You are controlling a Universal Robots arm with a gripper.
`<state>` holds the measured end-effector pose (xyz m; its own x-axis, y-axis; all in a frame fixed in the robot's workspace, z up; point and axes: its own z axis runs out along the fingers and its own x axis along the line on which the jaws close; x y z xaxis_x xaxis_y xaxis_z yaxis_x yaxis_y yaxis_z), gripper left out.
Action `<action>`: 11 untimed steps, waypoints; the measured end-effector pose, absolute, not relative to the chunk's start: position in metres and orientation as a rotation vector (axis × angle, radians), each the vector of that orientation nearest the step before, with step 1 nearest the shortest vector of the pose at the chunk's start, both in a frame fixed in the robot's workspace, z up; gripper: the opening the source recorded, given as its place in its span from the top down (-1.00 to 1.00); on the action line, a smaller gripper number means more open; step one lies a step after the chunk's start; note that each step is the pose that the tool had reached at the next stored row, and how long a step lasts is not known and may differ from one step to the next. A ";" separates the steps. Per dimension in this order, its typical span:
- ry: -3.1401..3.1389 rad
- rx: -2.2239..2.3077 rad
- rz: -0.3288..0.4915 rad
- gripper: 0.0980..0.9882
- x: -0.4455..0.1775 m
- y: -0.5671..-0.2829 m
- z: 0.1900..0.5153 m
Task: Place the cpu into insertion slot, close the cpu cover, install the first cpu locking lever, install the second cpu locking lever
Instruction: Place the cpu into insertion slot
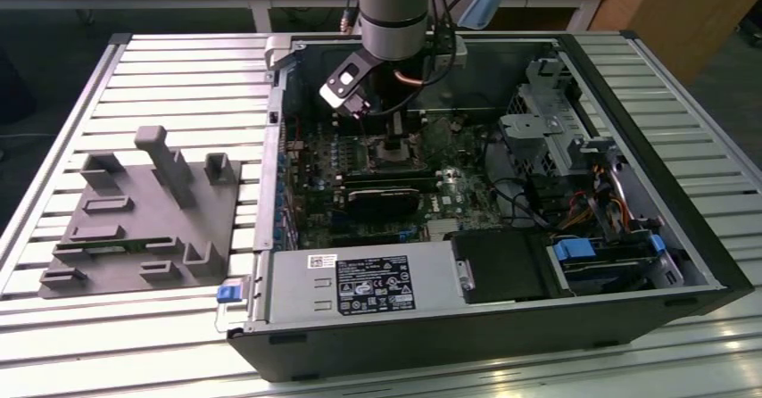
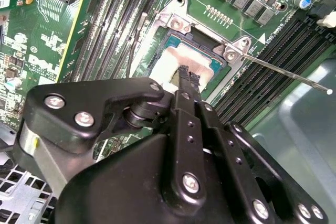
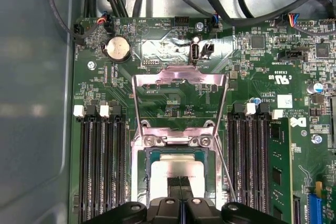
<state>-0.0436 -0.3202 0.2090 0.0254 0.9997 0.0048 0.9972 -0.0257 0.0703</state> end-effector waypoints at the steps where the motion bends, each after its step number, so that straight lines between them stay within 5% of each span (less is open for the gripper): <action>1: 2.159 2.215 0.082 0.98 -0.043 -0.320 0.209; 11: 2.159 2.215 0.082 0.98 -0.043 -0.320 0.201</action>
<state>-0.0428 -0.3202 0.2014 0.0255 0.9997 0.0050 0.9972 -0.0258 0.0704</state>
